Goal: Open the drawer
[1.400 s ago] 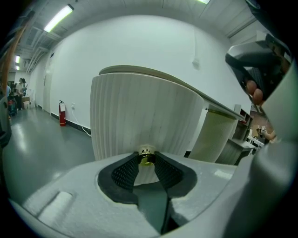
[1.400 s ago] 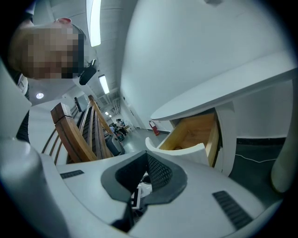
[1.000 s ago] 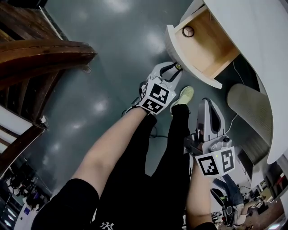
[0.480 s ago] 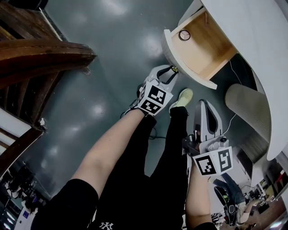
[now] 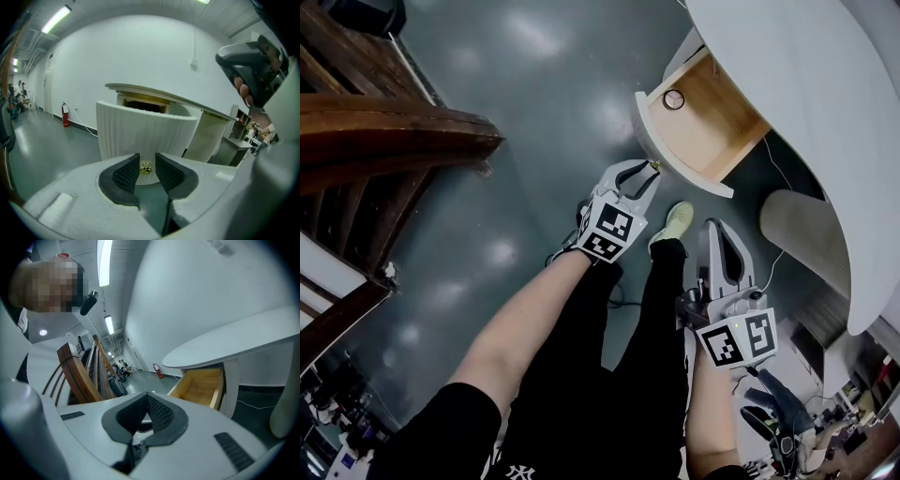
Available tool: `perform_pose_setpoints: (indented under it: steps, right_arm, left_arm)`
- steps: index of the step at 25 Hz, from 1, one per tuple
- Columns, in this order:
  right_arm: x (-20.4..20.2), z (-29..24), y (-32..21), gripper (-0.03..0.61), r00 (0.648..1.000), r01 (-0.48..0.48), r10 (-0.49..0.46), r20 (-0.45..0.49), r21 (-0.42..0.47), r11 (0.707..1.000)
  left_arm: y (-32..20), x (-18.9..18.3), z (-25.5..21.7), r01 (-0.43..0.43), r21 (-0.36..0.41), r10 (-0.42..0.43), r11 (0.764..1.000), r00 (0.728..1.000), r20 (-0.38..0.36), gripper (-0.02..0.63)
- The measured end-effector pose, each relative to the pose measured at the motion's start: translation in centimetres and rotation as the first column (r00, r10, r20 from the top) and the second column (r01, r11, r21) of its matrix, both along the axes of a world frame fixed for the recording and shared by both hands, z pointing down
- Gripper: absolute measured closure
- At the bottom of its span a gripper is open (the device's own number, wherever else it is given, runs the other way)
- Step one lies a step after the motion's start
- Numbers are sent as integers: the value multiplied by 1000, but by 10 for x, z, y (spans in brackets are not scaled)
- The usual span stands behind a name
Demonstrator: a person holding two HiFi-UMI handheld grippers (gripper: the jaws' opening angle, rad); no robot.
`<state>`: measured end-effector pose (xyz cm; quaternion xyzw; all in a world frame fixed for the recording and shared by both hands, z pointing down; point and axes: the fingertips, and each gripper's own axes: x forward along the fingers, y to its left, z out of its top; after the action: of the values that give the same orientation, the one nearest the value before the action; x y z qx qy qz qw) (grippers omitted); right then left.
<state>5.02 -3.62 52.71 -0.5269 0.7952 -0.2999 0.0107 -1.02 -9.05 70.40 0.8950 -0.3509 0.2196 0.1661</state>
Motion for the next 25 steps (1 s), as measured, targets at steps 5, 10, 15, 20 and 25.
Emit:
perform_pose_setpoints:
  steps: [5,10,15,20,25]
  right_arm:
    - [-5,-28,-5,563,1000,22,-22,-19,43,999]
    - [-8,-63,0,563,998,43,-41,-37,53,998]
    - [-7,-94,2,563,997,55,-51,-50,81,995]
    - [-8,-126,4,563,995,78,-69,-76,114,990]
    - [-14,-161,0,563,991,97,-81,-106,149,984]
  left_arm:
    - [-3,-7,-58,-5,43,7,999,1000,-27,508]
    - [11,-11,-121,-3,52,5,999,999,-45,531]
    - [21,-10,-177,0,80,5,997,998,-60,543]
    - [28,-13,-233,22,113,-12,993,997,-83,580]
    - [29,-16,-281,37,140,-22,989,994,-104,594]
